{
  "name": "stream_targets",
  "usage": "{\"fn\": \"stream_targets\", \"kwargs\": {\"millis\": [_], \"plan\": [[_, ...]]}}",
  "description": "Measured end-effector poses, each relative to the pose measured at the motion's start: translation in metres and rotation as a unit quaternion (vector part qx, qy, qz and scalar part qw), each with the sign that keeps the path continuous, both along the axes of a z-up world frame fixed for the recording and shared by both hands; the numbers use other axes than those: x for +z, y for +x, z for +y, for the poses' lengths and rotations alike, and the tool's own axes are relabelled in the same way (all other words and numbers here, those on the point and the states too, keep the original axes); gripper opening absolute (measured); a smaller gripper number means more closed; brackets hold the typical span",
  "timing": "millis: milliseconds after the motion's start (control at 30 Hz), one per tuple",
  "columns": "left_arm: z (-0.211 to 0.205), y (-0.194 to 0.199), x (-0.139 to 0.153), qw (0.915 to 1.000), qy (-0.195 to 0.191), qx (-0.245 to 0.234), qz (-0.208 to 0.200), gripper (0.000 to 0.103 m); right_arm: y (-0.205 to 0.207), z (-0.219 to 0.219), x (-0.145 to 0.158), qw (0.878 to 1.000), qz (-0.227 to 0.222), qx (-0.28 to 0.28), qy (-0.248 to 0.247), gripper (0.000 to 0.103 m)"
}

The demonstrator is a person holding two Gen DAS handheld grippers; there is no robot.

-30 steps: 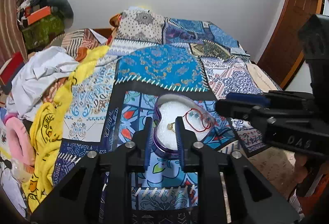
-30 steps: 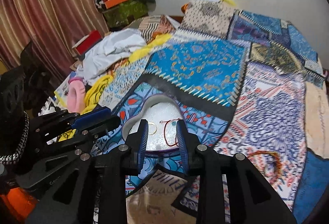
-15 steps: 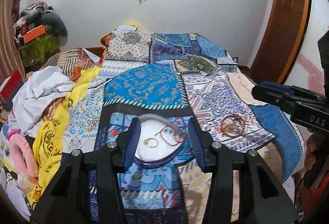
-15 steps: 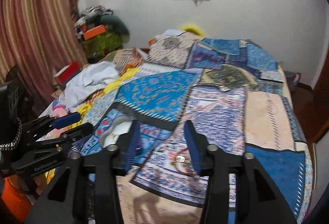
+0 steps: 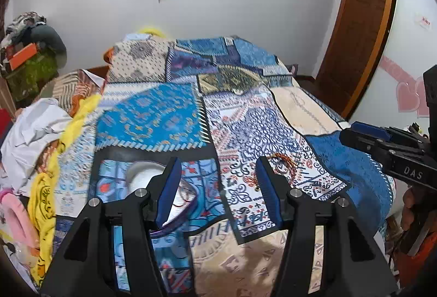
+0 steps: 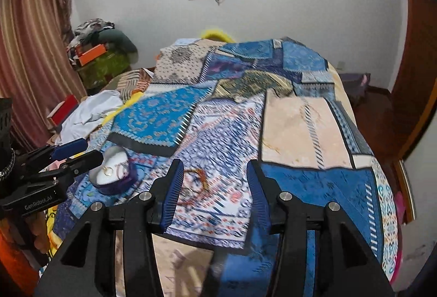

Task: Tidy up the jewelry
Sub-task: 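Move both tools back to the jewelry pile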

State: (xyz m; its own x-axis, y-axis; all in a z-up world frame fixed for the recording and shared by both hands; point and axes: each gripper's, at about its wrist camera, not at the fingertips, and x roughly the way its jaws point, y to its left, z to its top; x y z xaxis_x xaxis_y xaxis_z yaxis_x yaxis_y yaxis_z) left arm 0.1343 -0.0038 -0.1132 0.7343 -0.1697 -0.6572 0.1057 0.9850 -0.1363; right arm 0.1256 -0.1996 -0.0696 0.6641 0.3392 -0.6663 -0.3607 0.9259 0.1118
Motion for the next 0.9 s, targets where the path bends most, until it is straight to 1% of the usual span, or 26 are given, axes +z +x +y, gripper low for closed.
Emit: {"fn": "stream_targets", "kwargs": {"millis": [100, 233, 300, 400, 467, 533, 567, 633, 700, 800, 900], "plan": [[-0.008, 0.009, -0.014, 0.9997, -0.010, -0.010, 0.022, 0.055, 0.003, -0.009, -0.010, 1.000, 0.014, -0.005, 0.001, 0.044], [-0.017, 0.017, -0.033, 0.9985, -0.014, -0.019, 0.049, 0.055, 0.005, -0.017, -0.022, 0.999, 0.032, -0.010, 0.002, 0.044], [-0.020, 0.020, -0.040, 0.9981, -0.014, -0.021, 0.056, 0.055, 0.007, -0.020, -0.028, 0.999, 0.040, -0.010, 0.004, 0.044], [-0.025, 0.025, -0.048, 0.9984, -0.003, -0.017, 0.054, 0.055, 0.009, -0.023, -0.034, 0.999, 0.046, -0.015, 0.001, 0.044], [-0.025, 0.028, -0.051, 0.9980, -0.013, -0.021, 0.059, 0.051, 0.010, -0.022, -0.037, 0.999, 0.044, -0.017, -0.009, 0.044], [-0.028, 0.031, -0.054, 0.9973, -0.021, -0.027, 0.065, 0.043, 0.012, -0.022, -0.039, 0.999, 0.047, -0.015, -0.010, 0.044], [-0.030, 0.032, -0.055, 0.9971, -0.023, -0.028, 0.066, 0.041, 0.013, -0.022, -0.040, 0.999, 0.048, -0.013, -0.009, 0.044], [-0.033, 0.034, -0.057, 0.9969, -0.027, -0.028, 0.068, 0.032, 0.014, -0.022, -0.041, 0.999, 0.050, -0.011, -0.006, 0.044], [-0.034, 0.036, -0.060, 0.9963, -0.034, -0.027, 0.074, 0.028, 0.016, -0.022, -0.044, 0.999, 0.054, -0.009, -0.004, 0.044], [-0.037, 0.038, -0.064, 0.9949, -0.048, -0.031, 0.083, 0.025, 0.018, -0.023, -0.048, 0.998, 0.060, -0.007, -0.001, 0.044], [-0.041, 0.037, -0.066, 0.9952, -0.044, -0.033, 0.081, 0.025, 0.018, -0.023, -0.050, 0.998, 0.064, -0.006, 0.000, 0.044]]}}
